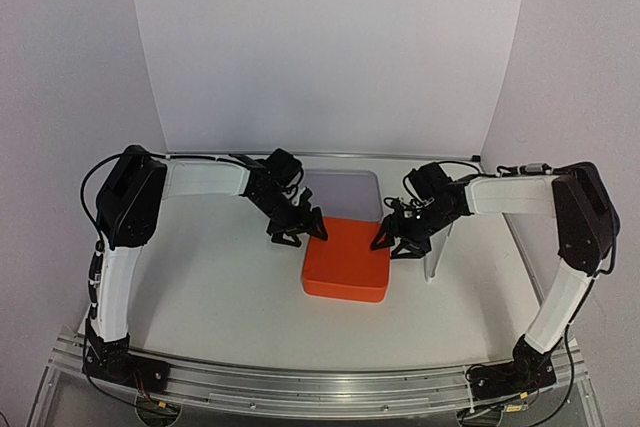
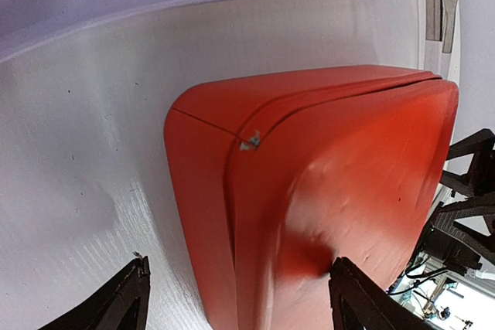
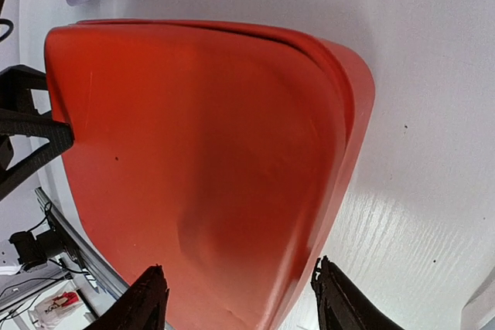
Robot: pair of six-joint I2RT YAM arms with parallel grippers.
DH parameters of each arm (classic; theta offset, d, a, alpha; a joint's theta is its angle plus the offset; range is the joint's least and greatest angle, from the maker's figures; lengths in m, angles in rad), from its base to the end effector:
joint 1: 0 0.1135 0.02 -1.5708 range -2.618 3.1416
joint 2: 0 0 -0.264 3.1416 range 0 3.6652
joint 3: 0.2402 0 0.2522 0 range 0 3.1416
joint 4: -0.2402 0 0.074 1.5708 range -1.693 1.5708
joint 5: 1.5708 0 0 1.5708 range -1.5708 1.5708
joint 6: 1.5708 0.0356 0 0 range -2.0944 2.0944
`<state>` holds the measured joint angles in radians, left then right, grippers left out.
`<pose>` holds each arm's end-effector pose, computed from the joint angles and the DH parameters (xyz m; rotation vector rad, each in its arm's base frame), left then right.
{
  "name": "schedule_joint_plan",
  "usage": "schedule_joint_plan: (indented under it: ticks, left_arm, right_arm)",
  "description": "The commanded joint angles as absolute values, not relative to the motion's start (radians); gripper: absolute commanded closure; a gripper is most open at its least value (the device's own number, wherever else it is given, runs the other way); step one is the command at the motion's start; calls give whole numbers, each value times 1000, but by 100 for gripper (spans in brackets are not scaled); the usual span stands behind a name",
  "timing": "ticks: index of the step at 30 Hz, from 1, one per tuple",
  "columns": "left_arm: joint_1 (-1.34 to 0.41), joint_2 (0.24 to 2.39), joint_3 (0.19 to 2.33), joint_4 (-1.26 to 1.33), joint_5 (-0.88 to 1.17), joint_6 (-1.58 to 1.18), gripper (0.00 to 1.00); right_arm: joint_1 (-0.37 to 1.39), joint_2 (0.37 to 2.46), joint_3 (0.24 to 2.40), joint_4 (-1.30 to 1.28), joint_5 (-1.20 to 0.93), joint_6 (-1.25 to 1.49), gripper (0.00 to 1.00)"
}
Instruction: Pack the chocolate
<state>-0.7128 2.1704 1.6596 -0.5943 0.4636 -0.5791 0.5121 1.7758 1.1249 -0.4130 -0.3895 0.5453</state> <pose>0.3372 -0.3126 0.1695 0.3549 2.8758 -0.9583 0.3045 0.1867 0.1778 -0.0958 2.7806 0.8363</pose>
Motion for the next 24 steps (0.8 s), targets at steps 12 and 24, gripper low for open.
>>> schedule_joint_plan:
  ticks: [12,24]
  left_arm:
    - [-693,2206,1696,-560,508,-611,37]
    - [-693,2265,1682,-609,499,-641,48]
  right_arm:
    - [517,1880,1209,-387,-380,617,53]
    - [500,1944,1189,-385,-386,719,64]
